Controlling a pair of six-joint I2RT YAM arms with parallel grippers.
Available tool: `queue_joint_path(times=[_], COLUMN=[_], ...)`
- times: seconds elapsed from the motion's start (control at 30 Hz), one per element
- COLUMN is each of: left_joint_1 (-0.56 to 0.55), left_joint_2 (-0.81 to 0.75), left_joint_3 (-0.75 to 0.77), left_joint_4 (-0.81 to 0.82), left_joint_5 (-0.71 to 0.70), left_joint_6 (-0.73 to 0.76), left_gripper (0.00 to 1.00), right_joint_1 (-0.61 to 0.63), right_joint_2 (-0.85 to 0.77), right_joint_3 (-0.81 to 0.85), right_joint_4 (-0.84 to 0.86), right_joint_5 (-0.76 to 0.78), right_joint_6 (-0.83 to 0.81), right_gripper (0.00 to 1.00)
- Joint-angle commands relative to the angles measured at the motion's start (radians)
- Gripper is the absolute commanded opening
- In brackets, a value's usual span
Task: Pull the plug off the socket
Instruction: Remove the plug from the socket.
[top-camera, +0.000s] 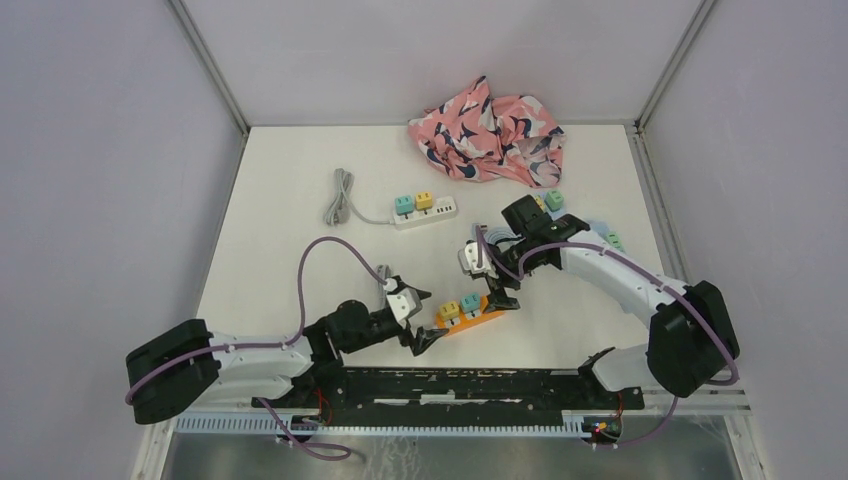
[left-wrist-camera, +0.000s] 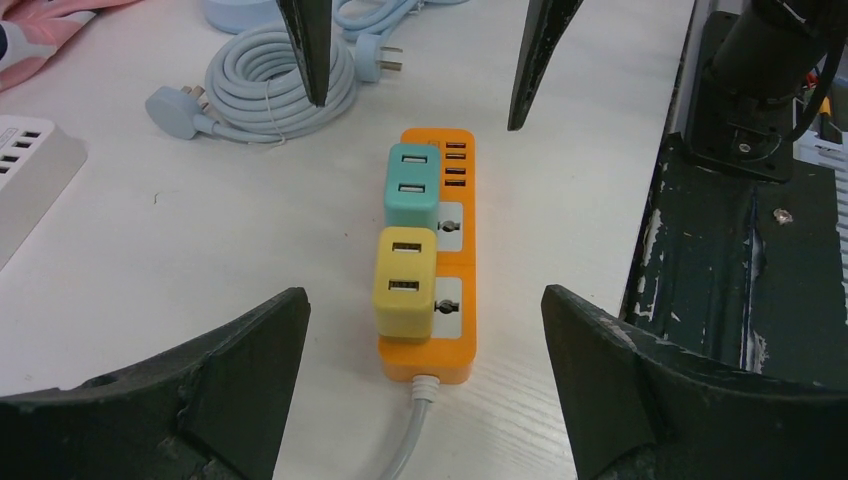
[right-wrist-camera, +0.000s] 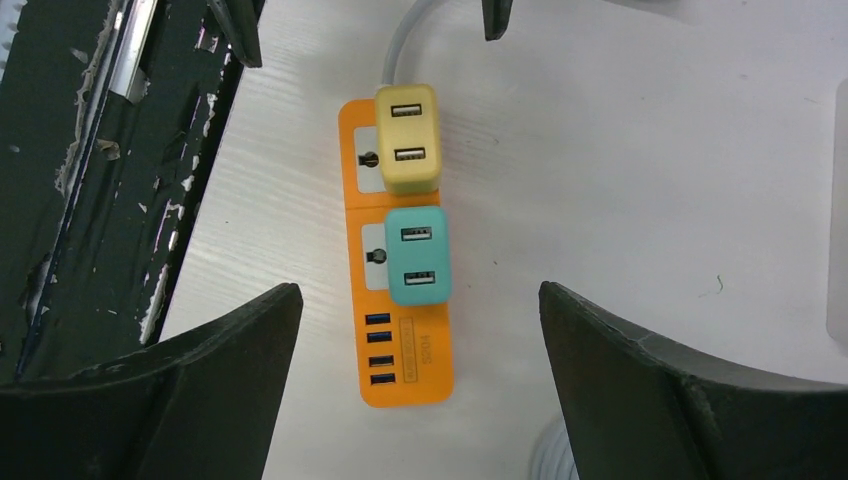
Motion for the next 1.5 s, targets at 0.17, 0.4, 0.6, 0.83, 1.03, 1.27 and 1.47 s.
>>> queue_joint_path(times=[0.17,0.4,0.6,0.83,1.03,1.27,1.47], left_joint_1=[-0.001,0.000,0.015,0.096,0.108,0.108,0.108], left_joint_2=[0.026,0.080,0.157,0.282,0.386,0.453,0.479], left_joint_3=[-0.018,-0.013,0.000,0.046,0.099,0.131,0.146], left_joint_4=[0.141,0.166,0.219,0.281,0.324,0.330,0.288], left_joint_5=[0.005,0.007,-0.016,0.094,0.143,0.141,0.133], left_joint_6=[0.027,0.017,0.022,0.000,-0.032,-0.050,-0.029], left_gripper=[0.93,0.88,0.78,0.71,0.71,0.63,0.28], right_joint_1=[0.049,0.070,0.106,0.155,0.164,0.164,0.163], right_joint_2=[0.044,0.085,0.122,0.116,0.117,0.122,0.123], right_joint_3=[0.004,0.017,0.018,-0.013,-0.022,-0.014,-0.006], right_joint_4=[0.020,0.044,0.108,0.144,0.149,0.132,0.124], right_joint_5=[0.047,0.112,0.183,0.209,0.217,0.212,0.205], right_joint_6=[0.014,0.072,0.129,0.086,0.075,0.075,0.090], right_gripper=[0.92,0.86,0.73,0.44,0.22,0.17,0.10])
